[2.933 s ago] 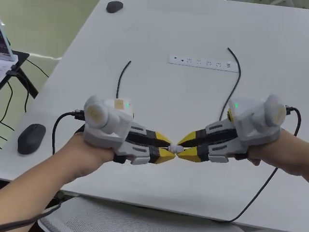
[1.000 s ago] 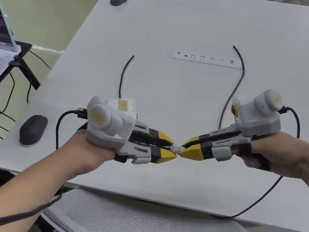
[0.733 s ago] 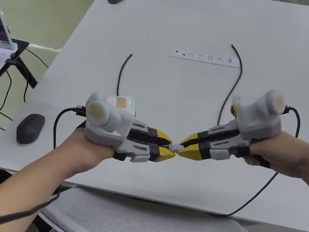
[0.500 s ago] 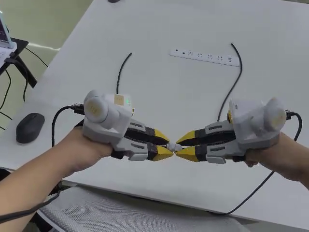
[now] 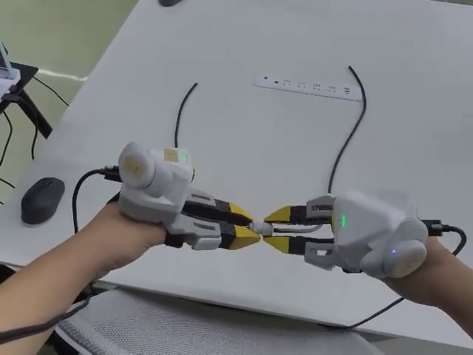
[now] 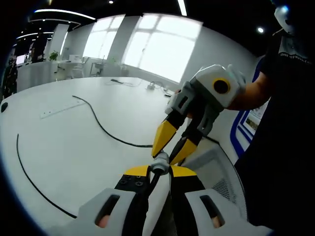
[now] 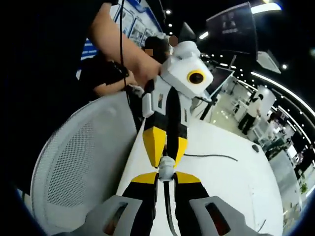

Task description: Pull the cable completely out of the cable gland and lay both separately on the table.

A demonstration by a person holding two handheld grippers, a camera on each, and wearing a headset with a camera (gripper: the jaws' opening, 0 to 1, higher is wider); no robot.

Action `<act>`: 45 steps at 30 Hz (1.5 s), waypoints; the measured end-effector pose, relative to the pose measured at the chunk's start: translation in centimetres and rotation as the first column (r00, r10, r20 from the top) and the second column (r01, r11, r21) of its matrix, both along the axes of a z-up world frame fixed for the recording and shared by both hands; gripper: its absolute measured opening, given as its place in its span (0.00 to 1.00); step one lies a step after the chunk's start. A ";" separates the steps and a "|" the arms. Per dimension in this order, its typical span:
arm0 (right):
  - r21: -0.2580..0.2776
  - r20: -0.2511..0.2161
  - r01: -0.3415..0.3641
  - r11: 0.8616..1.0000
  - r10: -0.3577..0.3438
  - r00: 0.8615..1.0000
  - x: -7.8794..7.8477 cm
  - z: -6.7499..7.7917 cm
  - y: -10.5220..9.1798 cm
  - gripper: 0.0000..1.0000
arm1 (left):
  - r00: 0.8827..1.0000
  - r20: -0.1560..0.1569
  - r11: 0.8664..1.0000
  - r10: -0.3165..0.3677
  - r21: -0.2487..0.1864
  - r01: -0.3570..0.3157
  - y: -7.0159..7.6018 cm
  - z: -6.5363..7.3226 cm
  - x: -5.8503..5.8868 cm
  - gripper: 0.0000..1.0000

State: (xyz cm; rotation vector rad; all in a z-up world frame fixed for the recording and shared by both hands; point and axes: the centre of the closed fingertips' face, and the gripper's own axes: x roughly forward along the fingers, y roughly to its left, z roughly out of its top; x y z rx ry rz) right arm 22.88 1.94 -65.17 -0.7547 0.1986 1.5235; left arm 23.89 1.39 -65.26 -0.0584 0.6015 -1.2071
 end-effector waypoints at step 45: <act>0.004 -0.029 0.476 0.879 -0.476 0.879 3.0 1.5 -0.9 0.03 | 0.968 0.242 0.997 -0.060 0.052 0.049 0.5 2.6 1.9 0.15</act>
